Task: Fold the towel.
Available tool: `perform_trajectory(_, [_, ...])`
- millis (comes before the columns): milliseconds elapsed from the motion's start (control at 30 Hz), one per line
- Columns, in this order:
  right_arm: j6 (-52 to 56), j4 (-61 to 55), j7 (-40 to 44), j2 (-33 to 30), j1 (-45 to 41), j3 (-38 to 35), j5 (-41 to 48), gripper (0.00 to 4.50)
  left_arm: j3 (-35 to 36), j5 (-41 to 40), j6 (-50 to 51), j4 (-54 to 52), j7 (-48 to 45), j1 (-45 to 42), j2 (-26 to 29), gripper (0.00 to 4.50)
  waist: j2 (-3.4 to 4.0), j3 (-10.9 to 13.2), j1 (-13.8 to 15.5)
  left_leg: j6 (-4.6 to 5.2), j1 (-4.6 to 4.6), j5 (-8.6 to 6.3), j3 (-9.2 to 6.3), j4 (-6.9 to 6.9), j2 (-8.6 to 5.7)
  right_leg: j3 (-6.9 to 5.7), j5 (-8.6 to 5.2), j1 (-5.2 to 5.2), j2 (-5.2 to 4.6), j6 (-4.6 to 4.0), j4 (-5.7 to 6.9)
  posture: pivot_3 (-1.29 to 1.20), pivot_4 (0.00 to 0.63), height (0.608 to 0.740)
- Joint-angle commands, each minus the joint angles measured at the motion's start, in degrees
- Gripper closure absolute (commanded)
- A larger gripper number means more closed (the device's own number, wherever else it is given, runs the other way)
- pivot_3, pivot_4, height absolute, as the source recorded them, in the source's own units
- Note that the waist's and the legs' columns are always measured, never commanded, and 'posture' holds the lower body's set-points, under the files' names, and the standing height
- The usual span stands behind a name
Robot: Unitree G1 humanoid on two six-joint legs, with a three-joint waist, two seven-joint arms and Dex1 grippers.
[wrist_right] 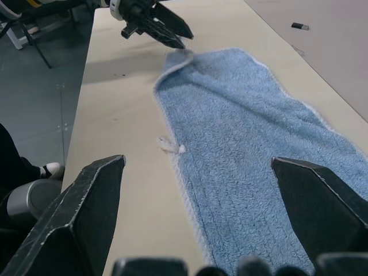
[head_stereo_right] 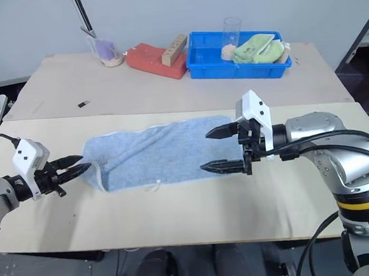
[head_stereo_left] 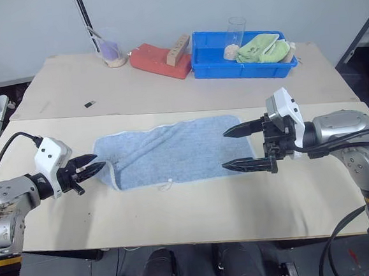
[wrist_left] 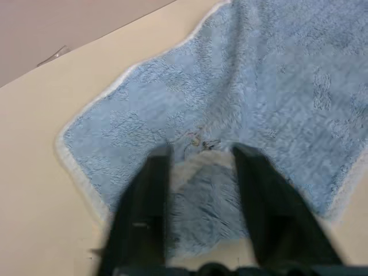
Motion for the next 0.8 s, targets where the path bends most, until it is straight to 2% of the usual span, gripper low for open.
perform_trajectory(33, [-1.73,-0.83,0.21,0.45,-0.14,-0.42,0.07,0.0,1.93,-2.37,2.37,-6.0,1.43,1.84,-0.39,0.77,0.0,0.0,-0.01,0.0,0.0,0.0,-0.01,0.0,0.0,0.0,0.0,0.0,0.0,0.0,0.0,0.0,0.15,0.661])
perform_trajectory(67, [-1.72,-0.89,0.24,0.53,-0.1,-0.42,0.09,0.0,2.37,-2.29,2.26,-6.54,2.59,2.55,-1.14,0.28,0.0,0.0,0.0,0.0,0.0,0.0,-0.01,0.0,0.0,0.0,0.0,0.0,0.0,0.0,0.0,0.0,0.15,0.661])
perform_trajectory(100, [-1.75,-0.85,0.32,0.64,-0.15,-0.33,0.04,0.0,2.56,-1.94,2.08,-6.92,3.88,3.19,-1.98,0.02,0.0,0.0,0.0,0.0,0.0,0.0,-0.01,-0.01,0.0,0.0,0.0,0.0,0.0,0.0,0.0,0.0,0.15,0.661])
perform_trajectory(300, [-1.95,-0.16,0.92,1.19,-0.97,0.13,-0.44,0.0,-0.25,3.17,2.48,-7.66,13.07,2.71,-5.96,0.02,0.0,0.0,0.19,0.0,0.02,0.0,-0.03,0.0,-0.01,-0.01,0.01,0.02,0.0,0.0,0.01,0.0,0.15,0.661])
perform_trajectory(567, [-2.16,-0.16,1.16,1.06,-0.64,-0.08,-0.52,0.0,-4.05,4.38,8.46,-16.12,21.44,5.03,-11.61,0.02,-0.01,0.0,0.1,0.0,0.01,0.0,-0.07,-0.01,-0.02,0.01,0.01,0.03,-0.01,0.0,0.0,0.0,0.15,0.661])
perform_trajectory(800, [-2.24,0.03,1.13,1.12,-0.64,0.07,-0.66,0.0,-3.34,7.94,11.32,-19.14,30.93,5.87,-16.28,0.02,-0.01,0.0,0.08,0.0,0.08,0.0,-0.14,-0.03,-0.04,0.01,0.02,0.08,0.0,-0.01,0.0,0.0,0.15,0.661])
